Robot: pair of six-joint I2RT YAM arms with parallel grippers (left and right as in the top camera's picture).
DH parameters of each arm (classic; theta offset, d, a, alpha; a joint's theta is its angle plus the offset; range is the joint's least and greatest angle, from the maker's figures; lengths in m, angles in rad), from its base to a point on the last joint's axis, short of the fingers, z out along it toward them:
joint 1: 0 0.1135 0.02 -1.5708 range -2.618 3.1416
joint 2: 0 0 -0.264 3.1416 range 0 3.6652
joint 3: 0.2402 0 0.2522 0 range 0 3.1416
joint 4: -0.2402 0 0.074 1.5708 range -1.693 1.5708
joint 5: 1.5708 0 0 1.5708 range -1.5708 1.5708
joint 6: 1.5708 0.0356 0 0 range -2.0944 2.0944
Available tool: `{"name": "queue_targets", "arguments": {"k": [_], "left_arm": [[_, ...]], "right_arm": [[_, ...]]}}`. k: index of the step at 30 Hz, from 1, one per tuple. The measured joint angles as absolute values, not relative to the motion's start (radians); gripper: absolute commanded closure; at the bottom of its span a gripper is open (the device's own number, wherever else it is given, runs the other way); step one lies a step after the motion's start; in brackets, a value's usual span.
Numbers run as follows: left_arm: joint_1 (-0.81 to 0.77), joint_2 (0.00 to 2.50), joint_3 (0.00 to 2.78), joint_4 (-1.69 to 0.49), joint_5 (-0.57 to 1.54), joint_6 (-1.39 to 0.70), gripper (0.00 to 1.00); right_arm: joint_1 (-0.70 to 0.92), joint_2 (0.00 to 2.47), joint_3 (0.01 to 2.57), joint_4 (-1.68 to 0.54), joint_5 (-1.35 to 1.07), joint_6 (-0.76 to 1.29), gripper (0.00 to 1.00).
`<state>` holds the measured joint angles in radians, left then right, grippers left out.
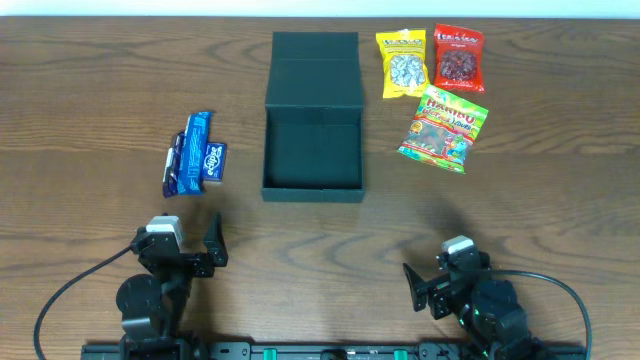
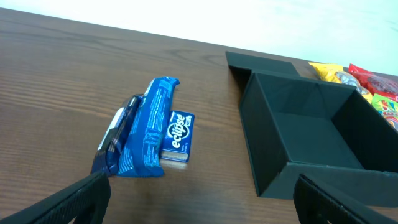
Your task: Pack container
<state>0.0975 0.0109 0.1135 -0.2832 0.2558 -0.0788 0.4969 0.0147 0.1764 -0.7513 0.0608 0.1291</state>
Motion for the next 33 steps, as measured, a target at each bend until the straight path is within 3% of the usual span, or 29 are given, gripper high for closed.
{"name": "queue_targets", "arguments": {"k": [33], "left_arm": [[0.097, 0.011, 0.113, -0.283, 0.256, -0.079, 0.05]], "right_arm": [[0.497, 0.015, 0.176, -0.745, 0.072, 0.129, 0.01]]}}
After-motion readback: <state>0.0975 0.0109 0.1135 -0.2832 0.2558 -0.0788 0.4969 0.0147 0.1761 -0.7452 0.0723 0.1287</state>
